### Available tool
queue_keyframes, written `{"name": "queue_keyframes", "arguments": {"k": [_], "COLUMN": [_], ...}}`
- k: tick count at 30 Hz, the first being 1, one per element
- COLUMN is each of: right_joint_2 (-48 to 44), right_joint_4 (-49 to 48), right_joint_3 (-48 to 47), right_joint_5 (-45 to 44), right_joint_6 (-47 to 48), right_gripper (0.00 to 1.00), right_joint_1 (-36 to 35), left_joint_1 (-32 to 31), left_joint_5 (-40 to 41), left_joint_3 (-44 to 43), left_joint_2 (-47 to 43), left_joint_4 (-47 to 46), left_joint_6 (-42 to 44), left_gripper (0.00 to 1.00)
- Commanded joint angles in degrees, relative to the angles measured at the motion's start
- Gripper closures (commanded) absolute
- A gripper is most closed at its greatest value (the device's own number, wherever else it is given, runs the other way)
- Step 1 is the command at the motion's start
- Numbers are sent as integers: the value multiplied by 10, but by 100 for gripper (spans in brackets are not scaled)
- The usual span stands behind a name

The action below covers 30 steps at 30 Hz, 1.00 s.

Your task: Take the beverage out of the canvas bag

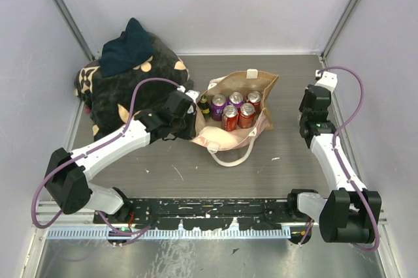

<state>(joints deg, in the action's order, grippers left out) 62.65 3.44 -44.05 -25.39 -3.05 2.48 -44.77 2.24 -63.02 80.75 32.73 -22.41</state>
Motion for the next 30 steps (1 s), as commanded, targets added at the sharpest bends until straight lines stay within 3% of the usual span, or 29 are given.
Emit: {"name": "queue_keyframes", "arguments": {"k": [1, 5, 15, 16, 19, 23, 26, 30], "right_joint_2": [-19, -28, -16, -17, -24, -26, -21, -29], "right_joint_4": [-161, -193, -145, -140, -134, -126, -120, -106], "right_joint_3": [2, 33, 28, 30, 41, 45, 39, 29], "right_joint_5": [55, 78, 67, 68, 74, 74, 75, 66], "right_joint_6": [-22, -37, -82, -88, -92, -96, -96, -94], "right_gripper": [100, 100, 98, 92, 59, 26, 12, 4], "right_joint_1": [3, 3, 3, 3, 3, 3, 2, -4], "left_joint_1": [-2, -3, -2, -2, -3, -2, -3, -2], "left_joint_5": [-9, -10, -9, -9, -12, -15, -15, -16], "left_joint_3": [14, 19, 19, 19, 18, 16, 13, 13], "left_joint_2": [-9, -11, -20, -20, -19, -15, -11, -9], "left_joint_4": [53, 49, 55, 55, 55, 56, 59, 59], "left_joint_6": [1, -3, 1, 0, 1, 2, 4, 4], "left_gripper": [81, 81, 81, 80, 79, 79, 79, 79]}}
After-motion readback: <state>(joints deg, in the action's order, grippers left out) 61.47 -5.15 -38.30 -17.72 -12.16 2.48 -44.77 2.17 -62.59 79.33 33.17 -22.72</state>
